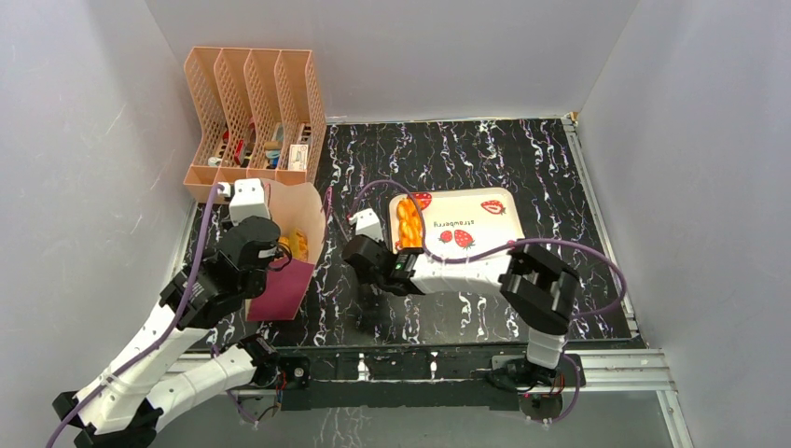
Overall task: Take the fake bread out of the paper bag
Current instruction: Pick up the clamp at the center of the board, then place the clamp at the center of the board.
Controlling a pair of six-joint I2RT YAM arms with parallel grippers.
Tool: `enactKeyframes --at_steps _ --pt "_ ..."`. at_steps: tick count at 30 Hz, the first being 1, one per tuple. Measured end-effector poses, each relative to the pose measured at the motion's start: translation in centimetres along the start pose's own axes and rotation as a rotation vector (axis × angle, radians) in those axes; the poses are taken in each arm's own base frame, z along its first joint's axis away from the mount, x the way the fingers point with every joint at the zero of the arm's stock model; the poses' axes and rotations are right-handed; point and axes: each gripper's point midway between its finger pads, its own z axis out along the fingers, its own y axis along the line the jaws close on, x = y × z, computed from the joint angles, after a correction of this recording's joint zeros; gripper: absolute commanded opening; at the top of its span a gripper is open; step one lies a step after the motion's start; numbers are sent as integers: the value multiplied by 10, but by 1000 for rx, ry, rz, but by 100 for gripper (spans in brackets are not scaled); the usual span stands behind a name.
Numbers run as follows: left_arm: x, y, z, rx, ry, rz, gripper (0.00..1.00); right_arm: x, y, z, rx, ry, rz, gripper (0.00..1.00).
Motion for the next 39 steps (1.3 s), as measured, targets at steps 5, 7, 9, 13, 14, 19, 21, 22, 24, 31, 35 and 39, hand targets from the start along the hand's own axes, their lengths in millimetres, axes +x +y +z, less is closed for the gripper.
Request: enactKeyframes --at_steps 5,7,9,13,14,19,21,22,24,31,35,39 --pt "3 -7 2 15 15 -26 0 -26 -2 -30 -31 -53 25 7" --pt "3 -8 1 20 18 -39 0 -34 -2 -38 -43 -72 30 7" --pt "3 -9 1 23 20 -50 0 -36 -2 -39 -47 -76 26 7" --pt "5 -12 2 31 27 -67 0 -18 -2 -28 -38 -23 1 7" --pt "6 -12 2 33 29 -71 0 -12 -3 -23 -28 -8 -5 7" --pt "7 -14 2 39 34 -85 0 29 -12 1 26 83 -34 12" --pt "9 -14 2 39 36 -87 0 41 -16 6 42 109 -46 21" --pt "11 -13 2 39 38 -87 0 42 -16 8 48 110 -43 28" --pt "16 -13 2 40 44 -88 0 42 -16 8 47 110 -35 42" --pt "29 -15 6 45 56 -103 0 45 -16 6 44 124 -37 63" --pt "33 -20 8 59 49 -127 0 44 -22 -6 54 145 -41 63" --pt "32 -21 8 73 33 -154 0 25 -31 -37 70 122 11 61"
